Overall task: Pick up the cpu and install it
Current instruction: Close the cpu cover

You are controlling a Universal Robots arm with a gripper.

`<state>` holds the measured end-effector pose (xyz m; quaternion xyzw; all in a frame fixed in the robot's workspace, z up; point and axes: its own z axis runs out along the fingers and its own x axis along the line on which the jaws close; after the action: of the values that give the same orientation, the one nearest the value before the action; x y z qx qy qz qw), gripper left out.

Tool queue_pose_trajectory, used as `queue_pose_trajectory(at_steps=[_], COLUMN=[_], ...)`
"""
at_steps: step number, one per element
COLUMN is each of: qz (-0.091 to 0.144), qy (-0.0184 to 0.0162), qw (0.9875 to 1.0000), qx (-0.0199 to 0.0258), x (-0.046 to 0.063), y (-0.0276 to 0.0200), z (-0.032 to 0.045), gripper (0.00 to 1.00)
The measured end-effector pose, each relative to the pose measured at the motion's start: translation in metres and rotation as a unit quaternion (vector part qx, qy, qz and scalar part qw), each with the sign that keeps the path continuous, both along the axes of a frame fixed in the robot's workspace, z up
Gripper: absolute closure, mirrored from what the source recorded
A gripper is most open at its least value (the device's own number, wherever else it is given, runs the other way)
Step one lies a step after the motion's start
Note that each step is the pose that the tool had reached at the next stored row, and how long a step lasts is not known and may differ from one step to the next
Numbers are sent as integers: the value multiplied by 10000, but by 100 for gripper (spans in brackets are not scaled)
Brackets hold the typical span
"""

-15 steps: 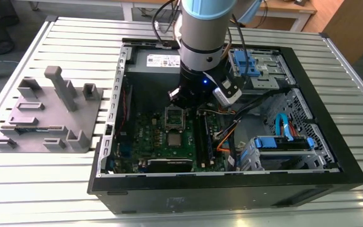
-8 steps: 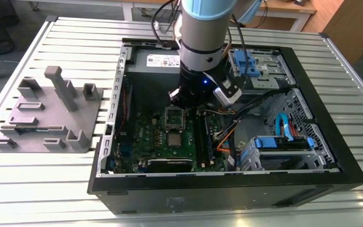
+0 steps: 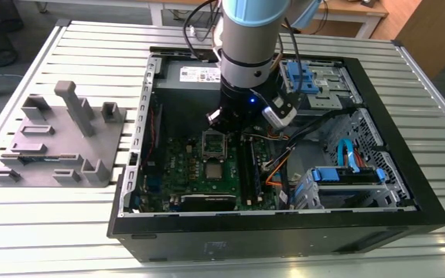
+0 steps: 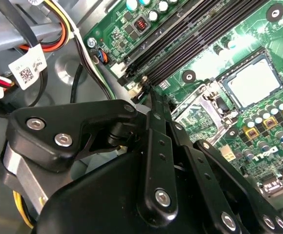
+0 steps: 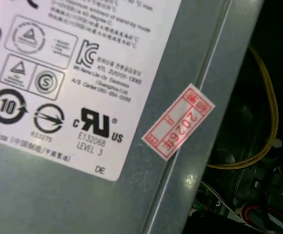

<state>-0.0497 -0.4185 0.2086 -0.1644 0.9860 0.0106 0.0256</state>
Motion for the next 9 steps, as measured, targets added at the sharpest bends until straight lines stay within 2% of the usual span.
queue_pose_trajectory(at_steps=[9], qz=[2], qy=[0], qw=[10000], qx=[4], x=[-15], y=[27], z=[-26], gripper=[89])
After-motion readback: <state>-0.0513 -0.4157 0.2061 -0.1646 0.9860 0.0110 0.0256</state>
